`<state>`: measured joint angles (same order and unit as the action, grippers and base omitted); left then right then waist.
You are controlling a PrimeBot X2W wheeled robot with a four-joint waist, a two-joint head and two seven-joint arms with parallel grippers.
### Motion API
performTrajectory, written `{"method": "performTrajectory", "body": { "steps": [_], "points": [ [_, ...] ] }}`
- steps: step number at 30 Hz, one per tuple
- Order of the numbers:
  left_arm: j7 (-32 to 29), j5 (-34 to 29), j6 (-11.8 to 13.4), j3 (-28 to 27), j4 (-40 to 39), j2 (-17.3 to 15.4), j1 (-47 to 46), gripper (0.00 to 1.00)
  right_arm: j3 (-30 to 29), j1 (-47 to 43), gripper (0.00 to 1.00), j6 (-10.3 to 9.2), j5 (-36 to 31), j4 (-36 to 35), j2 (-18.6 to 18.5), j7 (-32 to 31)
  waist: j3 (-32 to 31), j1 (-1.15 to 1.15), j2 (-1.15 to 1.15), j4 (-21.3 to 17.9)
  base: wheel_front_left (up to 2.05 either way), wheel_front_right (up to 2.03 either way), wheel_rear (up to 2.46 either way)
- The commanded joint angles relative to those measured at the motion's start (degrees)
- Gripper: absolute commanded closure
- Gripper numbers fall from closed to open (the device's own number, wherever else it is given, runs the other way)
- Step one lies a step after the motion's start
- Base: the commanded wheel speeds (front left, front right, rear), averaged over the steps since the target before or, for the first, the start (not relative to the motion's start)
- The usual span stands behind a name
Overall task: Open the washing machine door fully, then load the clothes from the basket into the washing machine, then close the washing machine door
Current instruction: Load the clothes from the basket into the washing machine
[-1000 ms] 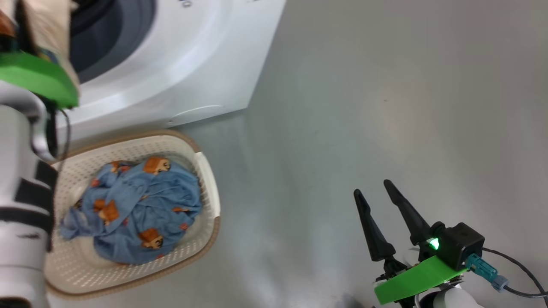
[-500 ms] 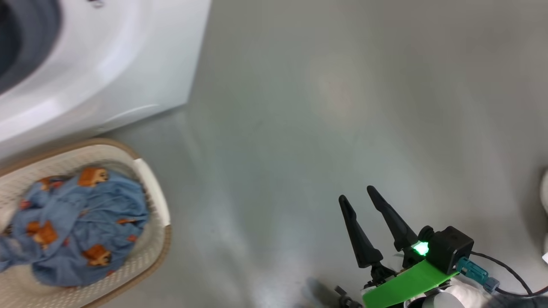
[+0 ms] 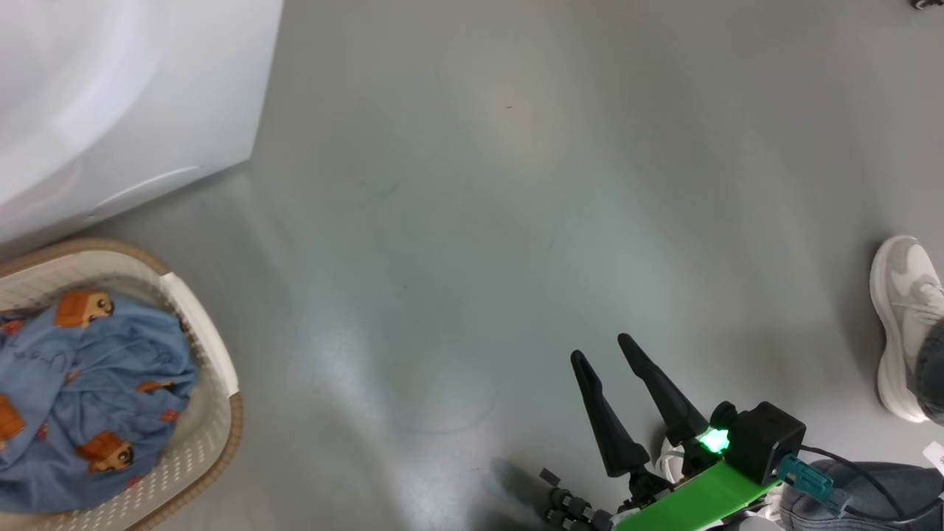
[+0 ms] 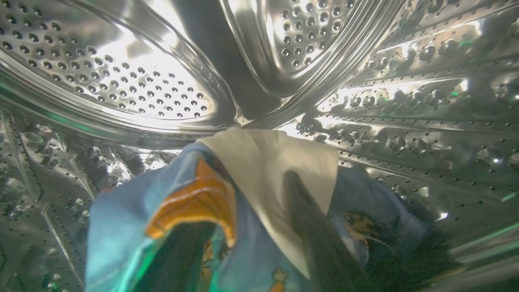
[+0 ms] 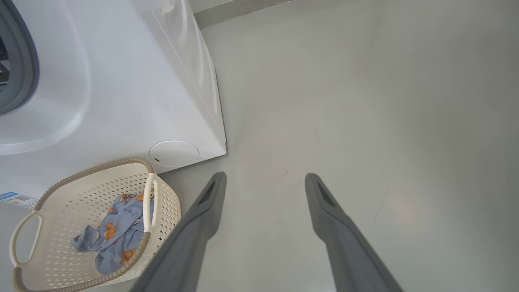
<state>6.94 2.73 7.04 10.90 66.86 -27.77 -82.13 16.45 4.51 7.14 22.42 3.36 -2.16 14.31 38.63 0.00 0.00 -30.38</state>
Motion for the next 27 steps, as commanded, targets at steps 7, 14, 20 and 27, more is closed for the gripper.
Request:
{"method": "performTrajectory", "body": {
  "steps": [7,14,20,27],
  "points": [
    [0.88,0.17,1.90,0.26,1.06,1.25,-1.59,0.00,-0.13,0.19,0.00,0.35,0.54,-0.75,-0.72,0.69,-2.14,0.00,0.00,4.06,0.00,0.00,0.00],
    [4.86,4.30,3.14,-2.29,2.66,5.41,1.79,0.00,-1.83,1.13,0.00,0.35,-1.35,0.29,-0.72,0.69,-6.52,0.00,0.00,8.33,0.00,0.00,0.00],
    [7.44,7.15,2.30,-3.56,1.82,9.78,6.23,0.00,-3.09,1.14,0.00,0.35,-2.92,0.92,-0.72,0.69,-10.41,0.00,0.00,12.29,0.00,0.00,0.00],
    [8.02,9.60,0.89,-4.67,-3.53,14.07,14.50,0.00,-4.62,1.03,0.00,0.35,-4.22,1.60,-0.72,0.69,-14.71,0.00,0.00,16.31,0.00,0.00,0.00]
  ]
}}
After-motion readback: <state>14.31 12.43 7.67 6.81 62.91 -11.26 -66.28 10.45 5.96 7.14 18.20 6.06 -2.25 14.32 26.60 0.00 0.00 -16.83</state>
